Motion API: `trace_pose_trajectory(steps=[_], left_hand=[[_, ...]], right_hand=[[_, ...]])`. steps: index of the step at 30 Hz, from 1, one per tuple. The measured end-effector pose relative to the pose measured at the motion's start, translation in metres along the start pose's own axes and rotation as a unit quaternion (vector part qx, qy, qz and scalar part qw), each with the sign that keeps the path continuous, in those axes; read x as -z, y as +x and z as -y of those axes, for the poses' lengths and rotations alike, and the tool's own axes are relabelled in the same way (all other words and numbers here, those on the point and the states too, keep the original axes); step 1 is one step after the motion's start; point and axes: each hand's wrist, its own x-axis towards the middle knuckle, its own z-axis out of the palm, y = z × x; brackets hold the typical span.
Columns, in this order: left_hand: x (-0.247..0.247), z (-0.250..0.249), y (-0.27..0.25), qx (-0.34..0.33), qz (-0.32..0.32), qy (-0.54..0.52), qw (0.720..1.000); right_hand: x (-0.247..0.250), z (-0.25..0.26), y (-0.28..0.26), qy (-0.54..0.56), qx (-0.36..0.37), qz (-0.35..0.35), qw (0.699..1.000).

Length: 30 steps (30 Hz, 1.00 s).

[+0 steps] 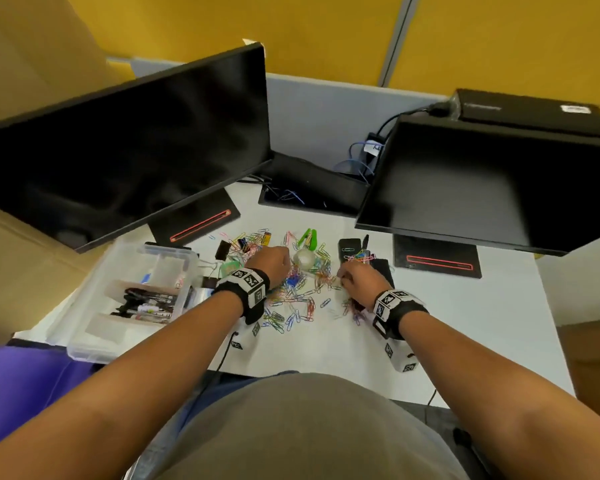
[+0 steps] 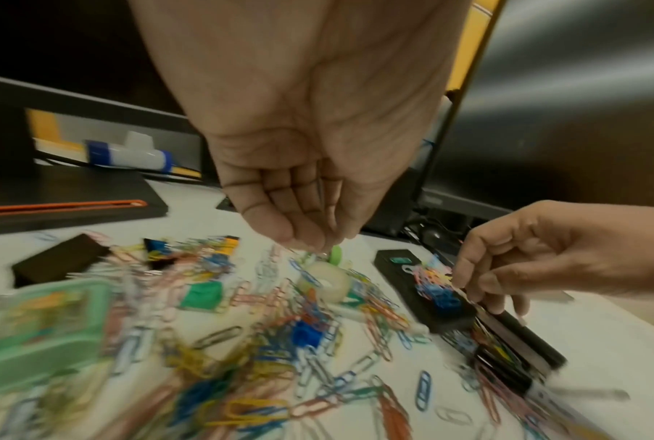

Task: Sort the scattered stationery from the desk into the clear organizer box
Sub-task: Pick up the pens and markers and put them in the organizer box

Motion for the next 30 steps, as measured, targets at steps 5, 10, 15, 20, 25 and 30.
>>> trace_pose_trajectory(steps=[5, 10, 15, 20, 25, 30], left_hand=[[-0.023, -0.038, 0.020, -0.042, 0.053, 0.081, 0.994], [-0.042, -0.057, 0.041, -0.069, 0.062, 0.158, 0.983], [-0.055, -0.052, 0.057, -0.082, 0.067, 0.215, 0.971], [-0.067, -0.048, 0.062, -0.090, 0.068, 0.240, 0.964], [-0.074, -0.041, 0.060, -0.106, 0.064, 0.261, 0.957], [-0.072, -0.032, 0.053, -0.144, 0.055, 0.276, 0.949]], right_hand=[[0.007, -0.042, -0.024, -0.041, -0.037, 0.040, 0.998], [0.004, -0.067, -0.039, -0.069, -0.042, 0.058, 0.995], [-0.002, -0.083, -0.048, -0.118, -0.019, 0.074, 0.990], [-0.010, -0.089, -0.054, -0.160, 0.027, 0.078, 0.984], [-0.017, -0.089, -0.054, -0.180, 0.035, 0.062, 0.981], [-0.018, -0.086, -0.055, -0.167, 0.016, 0.056, 0.984]])
